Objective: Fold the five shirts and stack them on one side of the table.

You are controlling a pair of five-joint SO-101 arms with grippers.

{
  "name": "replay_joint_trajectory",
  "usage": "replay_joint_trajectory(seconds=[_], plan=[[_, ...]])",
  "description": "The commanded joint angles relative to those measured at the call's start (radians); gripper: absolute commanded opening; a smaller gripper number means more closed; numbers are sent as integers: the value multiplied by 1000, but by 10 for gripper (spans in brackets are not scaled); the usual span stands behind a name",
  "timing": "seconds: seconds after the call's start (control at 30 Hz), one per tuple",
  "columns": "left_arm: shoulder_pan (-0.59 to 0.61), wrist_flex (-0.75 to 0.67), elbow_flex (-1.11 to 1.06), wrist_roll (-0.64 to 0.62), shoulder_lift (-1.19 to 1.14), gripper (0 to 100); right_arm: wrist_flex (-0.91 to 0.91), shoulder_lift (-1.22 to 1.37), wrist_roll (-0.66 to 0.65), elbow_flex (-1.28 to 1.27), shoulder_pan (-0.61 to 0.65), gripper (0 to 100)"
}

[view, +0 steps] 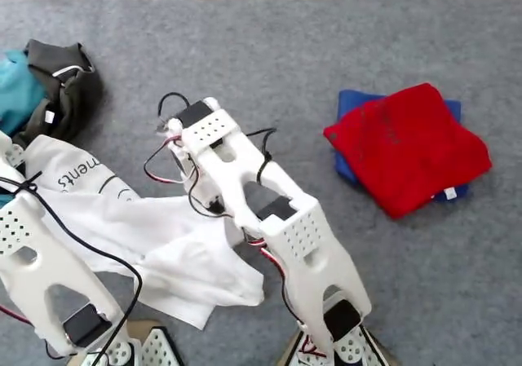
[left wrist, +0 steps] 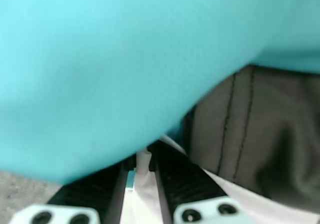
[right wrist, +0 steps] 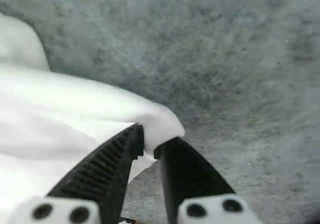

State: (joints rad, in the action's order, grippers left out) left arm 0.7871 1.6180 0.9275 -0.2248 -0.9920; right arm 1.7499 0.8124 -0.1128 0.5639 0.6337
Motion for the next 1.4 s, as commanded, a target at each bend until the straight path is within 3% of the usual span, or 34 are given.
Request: replay_joint_trajectory(seconds=[0.0, 0.3, 0.47, 0.63, 0.87, 1.03, 1.13, 1.27, 1.37], plan=[[-8, -46, 28, 2, -21, 29, 9, -114, 32, 111, -71, 24], [-30, -46, 28, 0, -28, 29, -123, -232, 29, 291, -157, 25], [-48, -44, 28, 0, -28, 29, -288, -174, -58, 205, -173, 25], [-56, -44, 28, 3, -29, 29, -226, -151, -109, 111, -170, 37], [-59, -44, 28, 5, -29, 29, -69, -153, -55, 101, -265, 336], [-61, -44, 28, 5, -29, 29, 15, -151, -25, 208, -282, 240], [-61, -44, 28, 5, -29, 29, 15, -162, 3, 174, -173, 31], [-61, -44, 28, 5, -29, 29, -55, -137, 9, 87, -32, 25], [-61, -44, 28, 5, -29, 29, -186, -81, 9, 2, -26, 15]])
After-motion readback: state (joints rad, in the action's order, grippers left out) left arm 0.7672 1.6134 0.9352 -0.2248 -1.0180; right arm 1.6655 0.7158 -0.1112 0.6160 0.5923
